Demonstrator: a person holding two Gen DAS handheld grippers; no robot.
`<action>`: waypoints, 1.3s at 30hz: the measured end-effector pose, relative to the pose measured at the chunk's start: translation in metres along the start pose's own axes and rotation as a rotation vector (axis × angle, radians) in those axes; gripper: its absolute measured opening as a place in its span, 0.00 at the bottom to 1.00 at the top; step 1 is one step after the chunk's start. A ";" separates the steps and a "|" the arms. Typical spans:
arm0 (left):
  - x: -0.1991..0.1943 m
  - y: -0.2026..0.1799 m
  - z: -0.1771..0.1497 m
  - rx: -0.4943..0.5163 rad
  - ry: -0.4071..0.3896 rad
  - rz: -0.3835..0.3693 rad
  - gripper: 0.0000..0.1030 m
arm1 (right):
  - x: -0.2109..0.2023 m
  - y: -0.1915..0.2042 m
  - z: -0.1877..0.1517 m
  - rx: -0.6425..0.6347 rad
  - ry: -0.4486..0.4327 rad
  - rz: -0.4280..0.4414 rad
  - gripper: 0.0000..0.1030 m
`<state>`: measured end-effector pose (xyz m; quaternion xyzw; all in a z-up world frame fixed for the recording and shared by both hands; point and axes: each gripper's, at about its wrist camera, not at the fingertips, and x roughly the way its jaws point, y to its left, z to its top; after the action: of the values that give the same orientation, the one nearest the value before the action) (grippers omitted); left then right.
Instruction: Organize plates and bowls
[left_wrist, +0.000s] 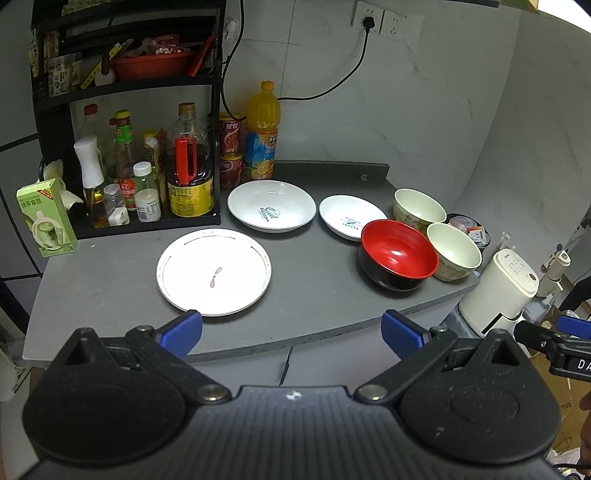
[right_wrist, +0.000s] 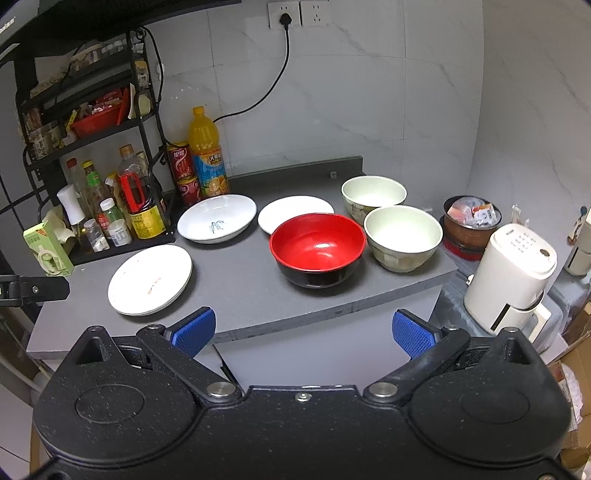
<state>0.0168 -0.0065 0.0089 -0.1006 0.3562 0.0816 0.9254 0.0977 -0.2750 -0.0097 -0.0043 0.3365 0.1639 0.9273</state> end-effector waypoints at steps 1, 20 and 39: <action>0.000 0.000 0.001 -0.001 0.000 0.000 0.99 | 0.001 0.000 0.001 0.004 -0.001 -0.001 1.00; 0.033 -0.012 0.019 0.006 0.049 -0.002 0.99 | 0.026 -0.013 0.015 0.024 0.022 -0.001 1.00; 0.122 -0.048 0.079 0.024 0.133 -0.053 0.99 | 0.096 -0.044 0.054 0.117 0.080 -0.068 1.00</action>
<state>0.1680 -0.0241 -0.0098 -0.1038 0.4150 0.0461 0.9027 0.2140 -0.2815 -0.0320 0.0318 0.3817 0.1119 0.9169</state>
